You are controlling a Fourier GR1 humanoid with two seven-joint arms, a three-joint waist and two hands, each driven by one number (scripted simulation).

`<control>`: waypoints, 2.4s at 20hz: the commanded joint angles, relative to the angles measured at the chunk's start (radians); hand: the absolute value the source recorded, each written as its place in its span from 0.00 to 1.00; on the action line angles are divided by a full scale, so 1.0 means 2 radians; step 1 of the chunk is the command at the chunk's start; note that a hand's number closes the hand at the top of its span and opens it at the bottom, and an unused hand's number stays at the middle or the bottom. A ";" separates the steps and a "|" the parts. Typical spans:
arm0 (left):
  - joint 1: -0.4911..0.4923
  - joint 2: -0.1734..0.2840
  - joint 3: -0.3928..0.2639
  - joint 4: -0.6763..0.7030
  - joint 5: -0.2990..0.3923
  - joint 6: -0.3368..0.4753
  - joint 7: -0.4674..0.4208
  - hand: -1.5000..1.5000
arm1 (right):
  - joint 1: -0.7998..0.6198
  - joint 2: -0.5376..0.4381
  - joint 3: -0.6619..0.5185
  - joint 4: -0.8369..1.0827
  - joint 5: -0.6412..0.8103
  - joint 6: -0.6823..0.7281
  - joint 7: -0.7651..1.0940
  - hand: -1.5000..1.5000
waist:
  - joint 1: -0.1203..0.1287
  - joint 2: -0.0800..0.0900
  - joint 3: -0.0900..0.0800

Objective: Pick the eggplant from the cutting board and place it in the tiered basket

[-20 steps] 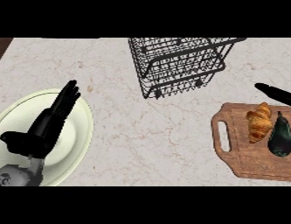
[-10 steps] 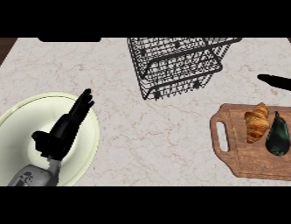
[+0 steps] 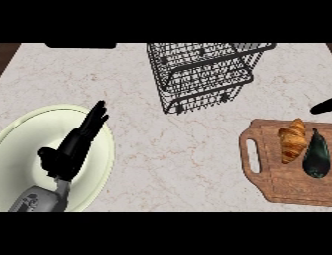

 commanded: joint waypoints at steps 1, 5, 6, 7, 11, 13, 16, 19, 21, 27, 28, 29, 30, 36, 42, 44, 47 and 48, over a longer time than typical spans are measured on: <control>0.014 -0.004 -0.004 0.005 -0.002 0.000 -0.005 0.50 | -0.059 -0.017 0.035 -0.007 -0.013 0.151 0.114 0.00 | 0.006 0.000 -0.002; 0.007 -0.002 0.018 0.037 0.004 -0.017 -0.029 0.50 | -0.086 -0.008 0.022 -0.036 -0.056 0.211 0.184 0.00 | -0.011 0.001 0.000; -0.010 -0.003 0.020 0.023 0.005 -0.011 -0.003 0.50 | -0.106 -0.001 0.020 -0.013 -0.056 0.208 0.195 0.00 | -0.004 0.003 0.001; 0.002 0.007 0.030 0.051 0.013 -0.032 -0.026 0.50 | -0.103 0.001 0.027 -0.002 -0.053 0.208 0.191 0.00 | -0.003 0.005 0.000; 0.004 -0.021 0.013 0.023 -0.002 -0.010 -0.009 0.50 | -0.082 0.012 0.031 -0.032 -0.056 0.175 0.217 0.00 | -0.009 0.002 0.001; 0.015 -0.027 0.005 0.020 -0.012 -0.005 -0.013 0.50 | -0.080 0.000 0.037 -0.028 -0.038 0.161 0.207 0.00 | -0.007 0.003 0.001; -0.009 -0.012 0.024 0.023 0.000 -0.023 0.004 0.50 | -0.076 0.006 0.060 -0.014 -0.008 0.150 0.212 0.00 | -0.005 0.005 0.001; 0.015 0.000 0.028 0.018 -0.002 -0.031 -0.015 0.50 | -0.050 0.017 0.067 0.008 -0.016 0.161 0.216 0.00 | -0.002 0.005 0.001; 0.004 -0.020 0.017 0.016 -0.010 -0.012 0.008 0.50 | -0.041 0.019 0.066 0.016 -0.018 0.155 0.221 0.00 | -0.005 0.005 0.001; -0.003 -0.032 0.030 0.055 -0.017 -0.027 -0.029 0.50 | 0.013 0.026 0.050 -0.020 -0.032 0.129 0.203 0.00 | -0.015 0.003 0.001; 0.021 -0.021 0.030 0.032 -0.017 -0.029 -0.019 0.50 | 0.015 0.037 0.053 -0.032 -0.022 0.108 0.211 0.00 | -0.010 0.003 0.001; 0.004 -0.028 0.038 0.045 -0.018 -0.026 -0.020 0.50 | 0.020 0.037 0.049 -0.056 -0.028 0.113 0.221 0.00 | -0.013 0.002 0.001; -0.012 -0.020 0.047 0.042 -0.010 -0.035 0.001 0.50 | 0.024 0.020 0.047 -0.045 -0.026 0.132 0.204 0.00 | -0.012 0.003 0.001; -0.003 -0.025 0.039 0.035 -0.024 -0.038 -0.005 0.50 | 0.045 0.049 0.057 -0.057 -0.016 0.103 0.245 0.00 | -0.011 0.003 0.001; 0.011 -0.020 0.052 0.018 -0.029 -0.036 0.002 0.50 | 0.086 0.027 0.037 -0.073 -0.027 0.110 0.217 0.00 | -0.010 0.003 0.001; -0.017 -0.025 0.065 0.041 -0.017 -0.050 0.013 0.50 | 0.101 0.048 0.045 -0.089 -0.020 0.090 0.221 0.00 | -0.012 0.003 0.001; 0.006 -0.033 0.052 0.028 -0.037 -0.044 -0.001 0.50 | 0.090 0.042 0.028 -0.076 -0.026 0.103 0.220 0.00 | -0.006 0.004 0.001; 0.000 -0.045 0.048 0.036 -0.046 -0.029 0.007 0.50 | 0.138 0.040 0.038 -0.106 -0.022 0.091 0.201 0.00 | -0.012 0.003 0.001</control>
